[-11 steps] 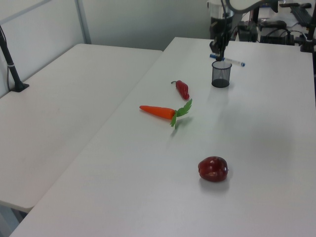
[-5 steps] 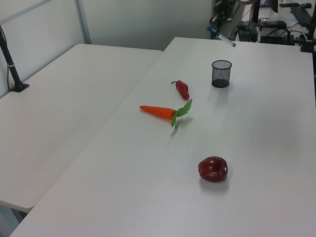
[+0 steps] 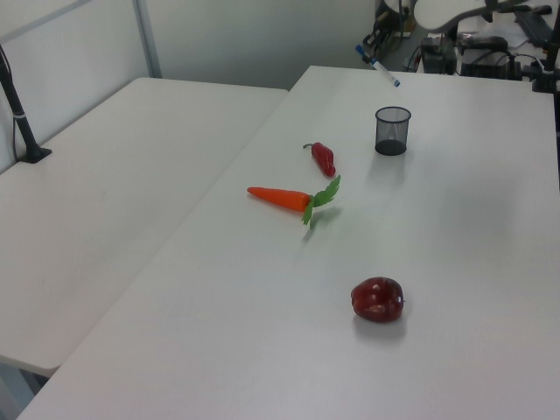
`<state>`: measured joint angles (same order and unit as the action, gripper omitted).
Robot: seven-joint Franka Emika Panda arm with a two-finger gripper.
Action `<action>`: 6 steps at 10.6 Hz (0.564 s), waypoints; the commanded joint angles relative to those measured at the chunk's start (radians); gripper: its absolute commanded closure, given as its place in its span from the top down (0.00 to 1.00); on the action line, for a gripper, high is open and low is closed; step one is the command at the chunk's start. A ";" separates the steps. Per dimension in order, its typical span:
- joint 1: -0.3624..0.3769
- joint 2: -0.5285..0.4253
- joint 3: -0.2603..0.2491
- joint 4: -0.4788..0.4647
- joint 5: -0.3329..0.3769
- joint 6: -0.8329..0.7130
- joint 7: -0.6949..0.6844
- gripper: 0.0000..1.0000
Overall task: Place marker
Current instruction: 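Lower the marker upright into the pen cup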
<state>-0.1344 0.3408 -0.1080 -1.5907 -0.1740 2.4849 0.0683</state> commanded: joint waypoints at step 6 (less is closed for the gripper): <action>0.002 0.009 -0.004 -0.164 -0.018 0.135 -0.007 0.11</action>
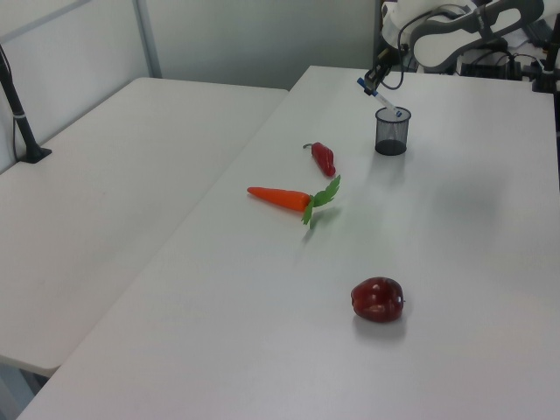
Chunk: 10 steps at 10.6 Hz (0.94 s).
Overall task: Place marker
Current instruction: 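Lower the marker upright into the pen cup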
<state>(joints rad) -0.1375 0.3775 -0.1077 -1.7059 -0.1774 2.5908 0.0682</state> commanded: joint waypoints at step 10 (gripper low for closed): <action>0.010 -0.034 -0.004 -0.046 -0.014 0.017 0.004 1.00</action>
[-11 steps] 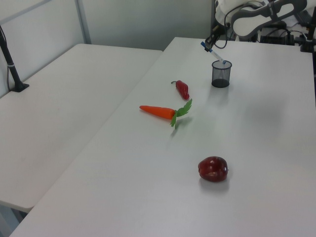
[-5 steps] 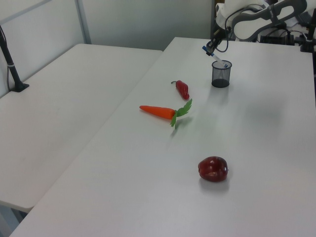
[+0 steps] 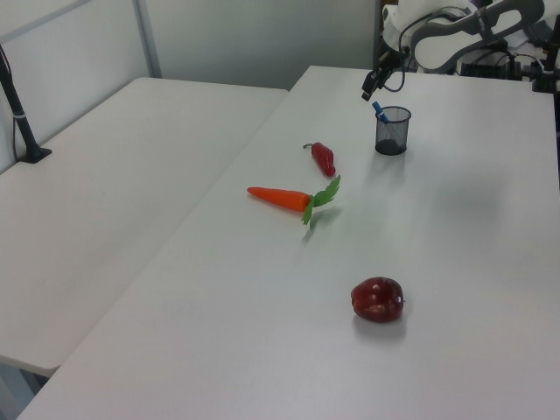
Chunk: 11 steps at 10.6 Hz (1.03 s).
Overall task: Place marker
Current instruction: 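Open the gripper to release the marker in the cup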
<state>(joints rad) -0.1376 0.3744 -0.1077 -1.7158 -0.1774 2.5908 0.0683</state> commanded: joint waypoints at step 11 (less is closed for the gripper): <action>0.318 -0.219 0.013 0.034 0.004 -0.645 0.082 1.00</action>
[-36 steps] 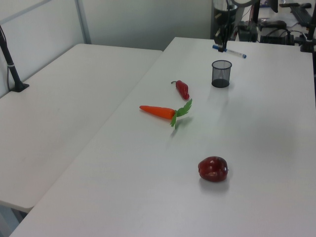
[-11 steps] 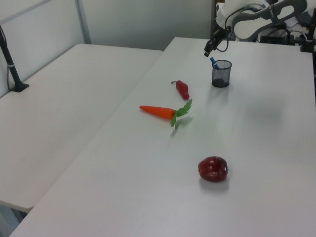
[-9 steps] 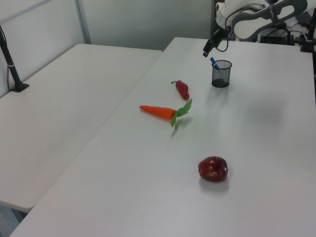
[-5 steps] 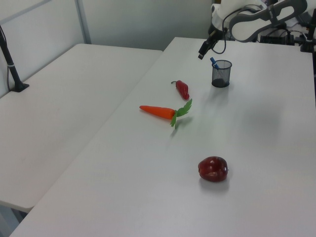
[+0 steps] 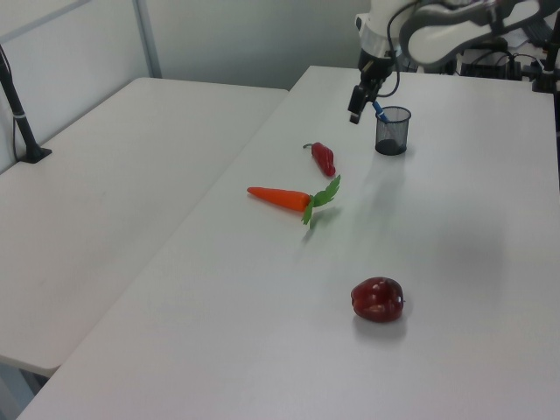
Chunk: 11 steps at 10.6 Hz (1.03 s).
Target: Place marker
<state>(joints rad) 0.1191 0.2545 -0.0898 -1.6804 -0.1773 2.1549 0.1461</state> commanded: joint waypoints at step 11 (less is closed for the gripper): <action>0.002 -0.281 -0.010 0.062 0.164 -0.593 -0.241 1.00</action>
<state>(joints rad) 0.1277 -0.0144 -0.0916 -1.6405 -0.0306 1.6125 -0.0571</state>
